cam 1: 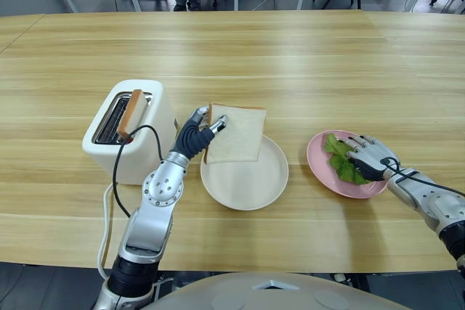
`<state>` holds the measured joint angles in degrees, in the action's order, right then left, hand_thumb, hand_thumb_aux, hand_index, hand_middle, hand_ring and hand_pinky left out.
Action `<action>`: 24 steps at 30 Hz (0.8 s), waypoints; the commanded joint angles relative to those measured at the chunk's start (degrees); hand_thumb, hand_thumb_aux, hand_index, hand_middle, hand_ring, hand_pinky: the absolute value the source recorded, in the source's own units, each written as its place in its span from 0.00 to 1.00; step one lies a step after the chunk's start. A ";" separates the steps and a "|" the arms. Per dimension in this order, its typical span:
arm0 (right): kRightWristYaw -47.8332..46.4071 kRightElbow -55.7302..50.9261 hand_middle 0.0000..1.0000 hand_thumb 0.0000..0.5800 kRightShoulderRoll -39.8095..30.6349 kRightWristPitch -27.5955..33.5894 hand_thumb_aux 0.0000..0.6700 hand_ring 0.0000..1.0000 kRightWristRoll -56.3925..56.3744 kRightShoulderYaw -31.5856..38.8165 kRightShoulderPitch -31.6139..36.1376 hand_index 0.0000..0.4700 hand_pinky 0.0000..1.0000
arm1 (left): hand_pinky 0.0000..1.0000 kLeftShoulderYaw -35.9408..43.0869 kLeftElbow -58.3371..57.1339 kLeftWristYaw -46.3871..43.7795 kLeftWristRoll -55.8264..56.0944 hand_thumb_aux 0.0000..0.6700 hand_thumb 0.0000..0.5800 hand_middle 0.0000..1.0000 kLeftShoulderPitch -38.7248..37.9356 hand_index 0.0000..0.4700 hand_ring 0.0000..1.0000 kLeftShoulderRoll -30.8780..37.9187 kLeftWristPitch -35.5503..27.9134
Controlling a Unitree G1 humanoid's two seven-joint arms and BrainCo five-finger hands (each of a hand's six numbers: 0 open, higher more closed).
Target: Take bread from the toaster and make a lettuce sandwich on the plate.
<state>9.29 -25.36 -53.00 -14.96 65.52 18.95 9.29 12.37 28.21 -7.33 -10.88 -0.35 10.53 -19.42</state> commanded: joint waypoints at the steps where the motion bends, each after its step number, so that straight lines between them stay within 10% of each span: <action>1: -0.06 0.23 0.00 1.00 -0.55 -0.65 1.00 0.00 -0.95 1.05 1.26 0.98 0.00 | 0.47 0.55 -3.71 -1.35 0.14 1.00 1.00 0.47 -0.15 0.98 0.47 0.20 -1.18; 22: -6.43 16.49 0.00 1.00 -4.61 -0.29 1.00 0.00 -10.53 -6.76 -1.03 0.98 0.00 | 0.24 8.60 -32.26 -4.69 -6.06 1.00 1.00 0.24 2.33 0.98 0.24 2.22 0.93; 23: -7.48 16.32 0.00 1.00 -4.50 -0.13 1.00 0.00 -10.59 -6.50 -1.27 0.98 0.00 | 0.13 9.21 -32.57 -4.08 -7.23 0.19 0.35 0.13 2.46 0.19 0.13 2.45 0.97; 24: -8.40 15.28 0.00 1.00 -4.14 -0.07 1.00 0.00 -10.55 -5.83 -1.40 0.98 0.00 | 0.13 9.98 -32.80 -3.17 -8.95 0.19 0.35 0.13 2.76 0.19 0.13 2.89 1.09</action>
<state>3.35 -9.81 -57.20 -15.30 55.27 12.63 8.60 20.35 -0.77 -10.80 -16.67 3.72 12.19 -16.73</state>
